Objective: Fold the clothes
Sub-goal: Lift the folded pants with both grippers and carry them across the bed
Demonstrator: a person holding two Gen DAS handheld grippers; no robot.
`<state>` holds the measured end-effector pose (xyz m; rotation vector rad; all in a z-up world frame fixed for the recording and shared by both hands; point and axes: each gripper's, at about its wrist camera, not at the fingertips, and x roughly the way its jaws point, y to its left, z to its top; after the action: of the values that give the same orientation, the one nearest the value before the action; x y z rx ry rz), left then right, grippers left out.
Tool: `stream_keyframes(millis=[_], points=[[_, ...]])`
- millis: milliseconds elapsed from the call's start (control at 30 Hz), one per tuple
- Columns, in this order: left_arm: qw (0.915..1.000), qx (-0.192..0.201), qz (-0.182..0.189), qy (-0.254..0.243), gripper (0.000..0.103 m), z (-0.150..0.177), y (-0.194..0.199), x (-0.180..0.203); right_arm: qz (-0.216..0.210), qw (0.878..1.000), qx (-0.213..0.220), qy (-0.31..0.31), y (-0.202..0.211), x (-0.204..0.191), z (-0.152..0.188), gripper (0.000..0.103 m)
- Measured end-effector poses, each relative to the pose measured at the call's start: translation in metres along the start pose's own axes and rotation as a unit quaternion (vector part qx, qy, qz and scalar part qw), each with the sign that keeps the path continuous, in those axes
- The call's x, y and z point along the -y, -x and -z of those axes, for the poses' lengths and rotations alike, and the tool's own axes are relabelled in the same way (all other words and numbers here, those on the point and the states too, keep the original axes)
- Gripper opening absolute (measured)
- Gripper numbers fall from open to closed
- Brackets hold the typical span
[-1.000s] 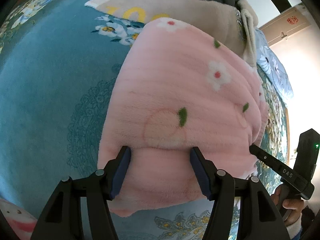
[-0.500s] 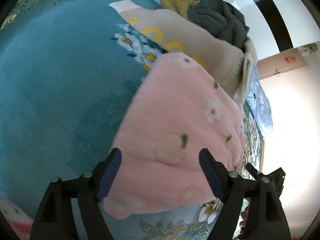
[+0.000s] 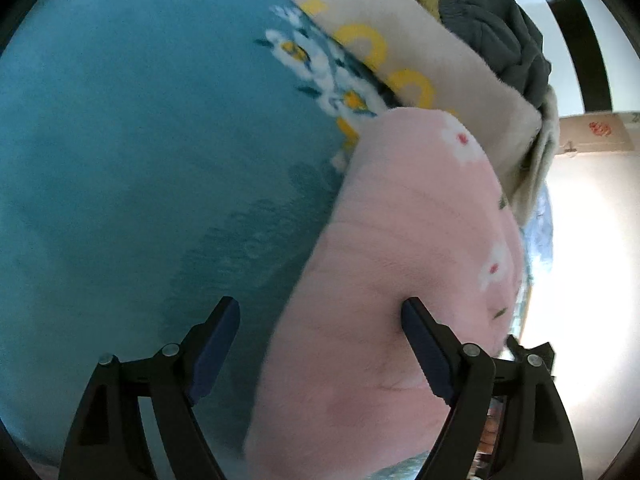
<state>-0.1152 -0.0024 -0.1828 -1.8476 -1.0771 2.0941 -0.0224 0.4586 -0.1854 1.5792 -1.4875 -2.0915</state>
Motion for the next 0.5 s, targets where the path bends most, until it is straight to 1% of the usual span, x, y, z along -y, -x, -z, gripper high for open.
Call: stream_keyframes(millis=[133, 200, 267, 333, 500], points=[[0.9993, -0.017, 0.025, 0.020, 0.084, -0.005, -0.011, -0.009, -0.006, 1.000, -0.013, 0.006, -0.010, -0.006, -0.004, 0.101], [0.9986, -0.027, 0.036, 0.029, 0.084, -0.006, -0.016, -0.013, 0.001, 1.000, -0.011, 0.014, -0.012, -0.010, -0.002, 0.100], [0.9984, -0.028, 0.039, 0.031, 0.084, -0.008, -0.019, -0.016, 0.004, 1.000, -0.003, 0.016, -0.012, -0.012, 0.001, 0.099], [0.9984, -0.030, 0.036, 0.031, 0.085, -0.009, -0.023, -0.018, 0.005, 1.000, 0.006, 0.015, -0.011, -0.014, 0.003, 0.092], [0.9982, -0.031, 0.036, 0.036, 0.085, -0.014, -0.028, -0.022, 0.010, 0.999, 0.029, 0.015, -0.010, -0.018, 0.008, 0.080]])
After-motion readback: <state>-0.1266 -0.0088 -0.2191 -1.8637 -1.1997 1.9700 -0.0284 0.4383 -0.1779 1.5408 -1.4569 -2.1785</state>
